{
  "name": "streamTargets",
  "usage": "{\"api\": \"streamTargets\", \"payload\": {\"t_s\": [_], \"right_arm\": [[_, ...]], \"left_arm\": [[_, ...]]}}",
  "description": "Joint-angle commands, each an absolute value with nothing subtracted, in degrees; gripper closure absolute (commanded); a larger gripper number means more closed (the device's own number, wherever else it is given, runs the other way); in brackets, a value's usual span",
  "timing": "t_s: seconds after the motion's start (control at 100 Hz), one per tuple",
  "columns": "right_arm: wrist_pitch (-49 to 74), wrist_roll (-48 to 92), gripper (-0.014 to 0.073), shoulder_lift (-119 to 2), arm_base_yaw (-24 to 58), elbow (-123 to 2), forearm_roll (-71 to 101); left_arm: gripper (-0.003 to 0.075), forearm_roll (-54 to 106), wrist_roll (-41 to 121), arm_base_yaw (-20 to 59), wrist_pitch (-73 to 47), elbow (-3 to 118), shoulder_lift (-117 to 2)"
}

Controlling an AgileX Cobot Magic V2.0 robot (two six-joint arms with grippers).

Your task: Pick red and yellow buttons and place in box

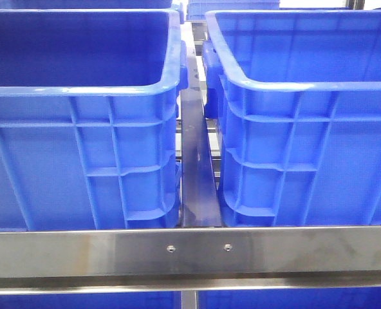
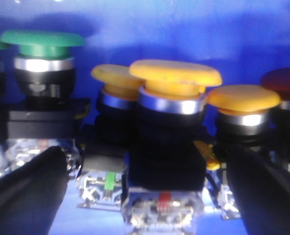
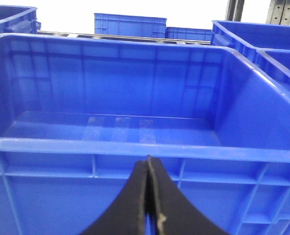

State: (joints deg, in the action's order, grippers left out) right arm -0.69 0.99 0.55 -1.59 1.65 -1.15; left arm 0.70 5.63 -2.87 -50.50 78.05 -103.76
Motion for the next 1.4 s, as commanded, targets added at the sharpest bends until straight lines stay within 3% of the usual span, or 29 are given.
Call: {"api": "streamTargets", "payload": {"t_s": [0.0, 0.27, 0.39, 0.94, 1.39], "right_arm": [[-5.06, 1.11, 0.0651, 1.95, -1.77, 0.71, -1.61], [-5.06, 1.11, 0.0651, 1.95, -1.77, 0.71, -1.61], [-5.06, 1.11, 0.0651, 1.95, -1.77, 0.71, -1.61], [-5.06, 1.11, 0.0651, 1.95, -1.77, 0.71, -1.61], [-5.17, 1.11, 0.0651, 1.95, -1.77, 0.72, -1.61]], "left_arm": [[0.0158, 1.03, 5.55, -2.52, -49.27, 79.86, -101.54], [0.0538, 1.03, 5.68, -2.52, -49.20, 79.86, -101.62], [0.0631, 1.03, 6.22, -2.52, -48.82, 79.86, -101.39], [0.0638, 3.56, 23.40, 7.65, -55.72, 79.86, -89.34], [0.0638, 32.36, 50.77, 20.68, -62.51, 79.86, -83.49]]}}
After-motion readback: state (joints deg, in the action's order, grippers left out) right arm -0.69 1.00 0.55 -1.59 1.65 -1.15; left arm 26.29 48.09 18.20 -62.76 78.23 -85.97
